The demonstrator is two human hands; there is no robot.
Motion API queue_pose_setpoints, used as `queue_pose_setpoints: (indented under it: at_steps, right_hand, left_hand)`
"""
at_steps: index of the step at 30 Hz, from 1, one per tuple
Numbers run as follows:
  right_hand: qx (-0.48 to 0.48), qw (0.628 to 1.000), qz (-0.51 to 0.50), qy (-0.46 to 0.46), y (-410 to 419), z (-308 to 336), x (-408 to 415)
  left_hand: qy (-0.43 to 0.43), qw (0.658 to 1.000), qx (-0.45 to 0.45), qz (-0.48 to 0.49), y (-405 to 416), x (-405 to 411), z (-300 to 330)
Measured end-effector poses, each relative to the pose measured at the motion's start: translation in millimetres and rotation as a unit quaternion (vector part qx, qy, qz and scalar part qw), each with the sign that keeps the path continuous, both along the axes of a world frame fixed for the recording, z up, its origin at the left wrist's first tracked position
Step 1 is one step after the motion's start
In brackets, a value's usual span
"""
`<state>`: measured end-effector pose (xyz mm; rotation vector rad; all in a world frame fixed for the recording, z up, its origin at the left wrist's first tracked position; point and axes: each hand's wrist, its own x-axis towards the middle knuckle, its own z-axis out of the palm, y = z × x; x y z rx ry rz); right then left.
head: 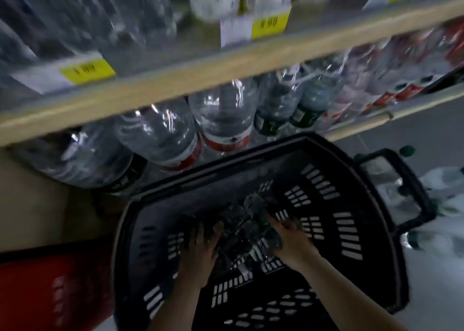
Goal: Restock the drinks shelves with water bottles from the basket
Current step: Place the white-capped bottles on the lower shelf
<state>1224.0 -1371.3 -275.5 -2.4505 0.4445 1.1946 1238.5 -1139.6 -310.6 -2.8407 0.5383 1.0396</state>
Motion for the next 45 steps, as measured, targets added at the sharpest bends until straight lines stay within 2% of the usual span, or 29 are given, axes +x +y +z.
queue_pose_setpoints:
  at_steps: [2, 3, 6, 7, 10, 12, 14, 17, 19, 22, 24, 32, 39, 45]
  right_hand:
    - [-0.006, 1.000, 0.017, 0.008, 1.9, -37.7, -3.8]
    - [-0.008, 1.000, 0.028, 0.003, 1.4, -52.0, -5.1]
    - [-0.018, 0.998, 0.052, 0.008, -1.8, -75.9, -1.8]
    - [-0.015, 0.998, 0.053, 0.004, -2.8, -78.7, 0.3]
    - [-0.001, 0.999, 0.051, -0.011, -6.5, -74.9, 1.6]
    - [0.018, 1.000, 0.008, -0.021, -7.4, -63.9, -0.5]
    - [0.007, 1.000, 0.008, -0.019, -8.2, -41.4, -2.0]
    - [0.004, 0.999, 0.035, -0.027, -10.8, 13.0, -6.8]
    - [0.012, 0.998, 0.046, -0.035, -12.9, 61.5, -9.9]
    - [0.015, 0.998, 0.060, -0.030, -14.6, 149.0, -10.3]
    - [0.009, 0.996, 0.082, -0.036, -13.5, 211.2, -9.8]
    - [0.020, 0.983, 0.170, -0.071, -5.7, 423.4, 7.4]
    - [-0.023, 0.956, 0.254, -0.144, 33.8, 550.1, 28.5]
    - [-0.059, 0.904, 0.350, -0.236, 73.7, 641.7, 52.4]
  left_hand:
    - [0.018, 1.000, 0.001, -0.008, 7.8, 0.1, -29.6]
    - [0.017, 0.999, -0.027, -0.017, 12.4, 0.4, -40.4]
    - [-0.025, 0.982, -0.185, -0.005, 22.9, -0.2, -66.7]
    - [-0.011, 0.980, -0.201, 0.010, 25.1, 1.2, -71.8]
    - [0.056, 0.985, -0.161, 0.024, 25.6, -4.2, -84.9]
    - [0.047, 0.984, -0.162, 0.059, 18.8, -2.2, -78.2]
    - [0.057, 0.981, -0.177, 0.056, 13.2, 0.0, -54.1]
    - [0.034, 0.990, -0.130, 0.052, 9.9, 3.8, 3.5]
    - [0.031, 0.990, -0.110, 0.088, 10.8, 4.8, 59.8]
    - [0.010, 0.998, -0.060, -0.019, 17.4, 0.6, 142.5]
    - [-0.015, 0.998, -0.032, -0.051, 23.0, -2.6, 201.3]
    - [-0.091, 0.994, -0.003, -0.068, 44.6, -8.0, 396.7]
    - [-0.117, 0.992, -0.050, 0.000, 83.7, -4.1, 512.1]
    - [-0.163, 0.986, -0.033, 0.026, 119.8, 3.3, 577.0]
